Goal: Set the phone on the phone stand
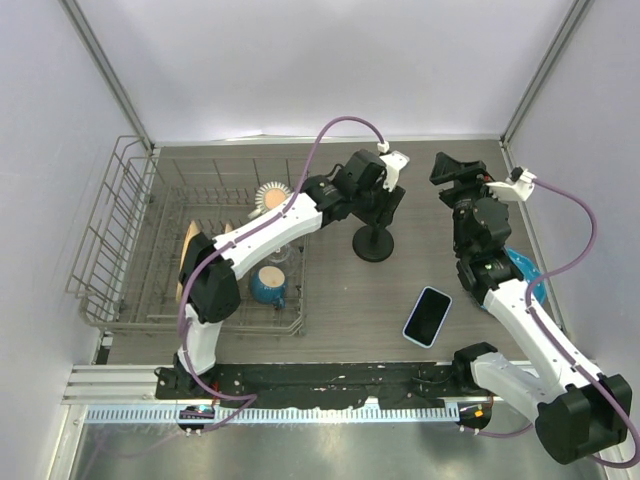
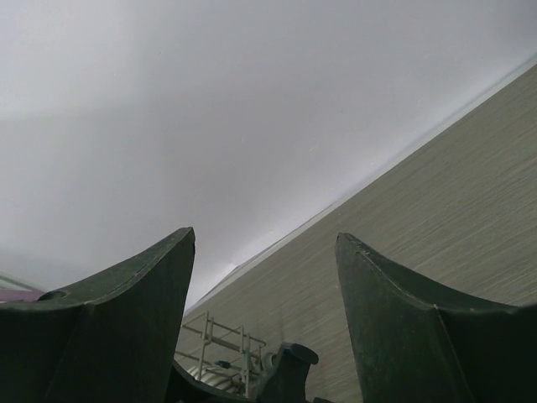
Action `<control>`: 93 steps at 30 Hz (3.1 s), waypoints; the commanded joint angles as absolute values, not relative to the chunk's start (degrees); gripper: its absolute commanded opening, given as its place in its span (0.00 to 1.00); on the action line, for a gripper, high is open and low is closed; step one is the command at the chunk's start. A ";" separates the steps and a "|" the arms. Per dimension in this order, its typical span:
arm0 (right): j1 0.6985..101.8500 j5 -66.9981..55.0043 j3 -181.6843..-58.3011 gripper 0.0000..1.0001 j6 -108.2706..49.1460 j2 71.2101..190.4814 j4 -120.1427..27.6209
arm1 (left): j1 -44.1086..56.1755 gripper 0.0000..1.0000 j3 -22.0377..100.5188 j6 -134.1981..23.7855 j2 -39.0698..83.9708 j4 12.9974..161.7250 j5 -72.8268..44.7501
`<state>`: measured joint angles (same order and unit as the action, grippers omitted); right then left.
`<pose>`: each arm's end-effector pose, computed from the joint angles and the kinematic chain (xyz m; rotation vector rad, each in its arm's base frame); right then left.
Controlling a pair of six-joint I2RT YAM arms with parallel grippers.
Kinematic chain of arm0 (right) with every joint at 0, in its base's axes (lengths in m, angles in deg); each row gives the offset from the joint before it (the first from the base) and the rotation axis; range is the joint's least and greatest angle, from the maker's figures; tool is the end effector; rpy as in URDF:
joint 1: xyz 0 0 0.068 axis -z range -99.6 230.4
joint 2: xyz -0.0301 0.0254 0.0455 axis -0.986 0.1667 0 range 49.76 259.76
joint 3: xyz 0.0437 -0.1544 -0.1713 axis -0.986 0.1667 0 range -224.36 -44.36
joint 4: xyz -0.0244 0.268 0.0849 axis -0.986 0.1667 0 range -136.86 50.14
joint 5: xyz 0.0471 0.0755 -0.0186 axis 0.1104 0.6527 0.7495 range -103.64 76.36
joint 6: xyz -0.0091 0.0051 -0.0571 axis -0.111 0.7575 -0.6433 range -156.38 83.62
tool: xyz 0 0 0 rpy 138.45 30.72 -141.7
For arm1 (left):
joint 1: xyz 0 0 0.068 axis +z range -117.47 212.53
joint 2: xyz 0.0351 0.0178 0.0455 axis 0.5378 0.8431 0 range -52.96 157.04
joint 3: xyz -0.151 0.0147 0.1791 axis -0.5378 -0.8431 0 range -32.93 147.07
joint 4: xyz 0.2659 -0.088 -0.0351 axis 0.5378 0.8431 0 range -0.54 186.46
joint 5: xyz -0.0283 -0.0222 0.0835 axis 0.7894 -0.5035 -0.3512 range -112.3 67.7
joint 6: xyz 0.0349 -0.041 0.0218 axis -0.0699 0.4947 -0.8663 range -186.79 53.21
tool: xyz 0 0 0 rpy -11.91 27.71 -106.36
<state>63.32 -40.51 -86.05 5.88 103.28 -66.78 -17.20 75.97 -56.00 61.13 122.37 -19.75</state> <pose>0.2639 0.0614 0.3137 0.6874 1.2939 0.5126 0.3049 -0.3629 0.2827 0.7933 2.1683 -0.6107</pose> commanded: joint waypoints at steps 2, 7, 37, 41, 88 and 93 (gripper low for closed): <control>63.70 -36.32 -91.90 0.73 4.05 105.04 -64.18 | -17.39 0.46 77.91 -59.66 59.81 126.03 -24.49; 63.62 -32.98 -100.50 0.73 -0.06 109.25 -53.92 | -17.30 0.09 77.99 -61.95 58.76 127.78 -23.71; 63.61 -28.06 -83.64 0.85 12.69 104.51 5.44 | -7.02 0.91 72.27 -55.80 54.80 125.41 3.98; 63.61 -21.38 -82.07 0.92 7.57 109.86 1.84 | -7.11 1.00 73.24 -52.82 53.92 125.50 4.16; 54.83 -27.26 -81.80 0.01 3.18 82.65 -34.36 | -14.31 0.99 60.24 -59.66 36.08 112.23 1.41; 54.91 -25.07 -87.33 0.01 2.12 80.61 -36.31 | -19.14 1.00 58.39 -64.93 35.02 111.70 10.13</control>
<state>55.10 -27.20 -80.48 4.31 81.27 -27.37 -15.37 59.84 -60.11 38.44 115.46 1.14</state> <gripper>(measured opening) 0.812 0.983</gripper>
